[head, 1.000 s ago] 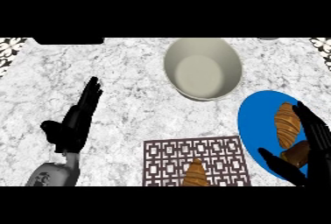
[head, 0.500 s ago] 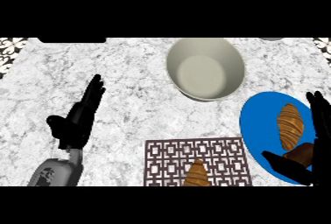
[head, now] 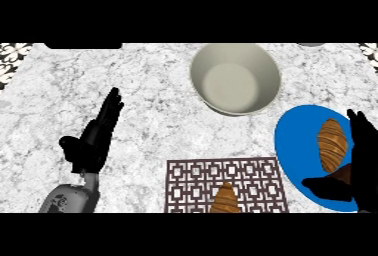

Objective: Pick the sweet potato from the plate and place it in the bowl

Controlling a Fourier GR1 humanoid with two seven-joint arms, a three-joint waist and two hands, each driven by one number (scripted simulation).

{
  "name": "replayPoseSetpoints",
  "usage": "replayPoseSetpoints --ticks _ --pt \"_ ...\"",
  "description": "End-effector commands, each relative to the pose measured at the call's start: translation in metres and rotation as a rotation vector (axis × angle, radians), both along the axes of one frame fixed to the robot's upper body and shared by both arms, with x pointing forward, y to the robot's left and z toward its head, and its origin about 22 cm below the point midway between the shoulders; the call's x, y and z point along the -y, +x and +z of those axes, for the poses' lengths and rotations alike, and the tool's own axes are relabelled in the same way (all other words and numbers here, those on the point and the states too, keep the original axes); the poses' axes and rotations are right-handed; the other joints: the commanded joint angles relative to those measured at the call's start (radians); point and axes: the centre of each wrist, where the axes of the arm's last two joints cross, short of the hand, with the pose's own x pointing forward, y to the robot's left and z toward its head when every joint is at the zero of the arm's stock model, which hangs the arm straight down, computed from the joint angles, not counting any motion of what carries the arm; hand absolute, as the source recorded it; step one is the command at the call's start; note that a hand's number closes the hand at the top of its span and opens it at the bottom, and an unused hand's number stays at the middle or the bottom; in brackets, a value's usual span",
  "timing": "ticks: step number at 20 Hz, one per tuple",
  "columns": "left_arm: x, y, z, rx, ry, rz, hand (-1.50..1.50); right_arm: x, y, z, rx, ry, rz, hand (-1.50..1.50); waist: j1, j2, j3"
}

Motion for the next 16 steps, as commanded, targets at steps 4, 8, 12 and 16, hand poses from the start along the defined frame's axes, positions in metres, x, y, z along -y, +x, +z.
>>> replayPoseSetpoints --ticks 4,8,12,16 --pt "-0.011 0.004 -0.009 0.011 0.013 0.009 0.0 0.023 -0.008 -0.012 -0.047 0.053 -0.004 -1.5 -0.005 0.0 0.001" --pt "-0.005 -0.005 0.004 -0.014 0.01 0.018 0.0 0.014 -0.021 -0.005 -0.053 0.069 0.007 -1.5 -0.003 -0.001 0.001" --pt "0.0 -0.002 -0.001 0.004 0.004 0.007 0.0 0.021 -0.021 -0.017 -0.008 0.115 0.048 -1.5 -0.003 0.0 0.001" --pt "-0.008 0.008 -0.005 -0.005 0.007 0.001 0.0 0.031 -0.026 -0.007 0.027 0.149 0.076 -1.5 -0.004 0.0 0.001"
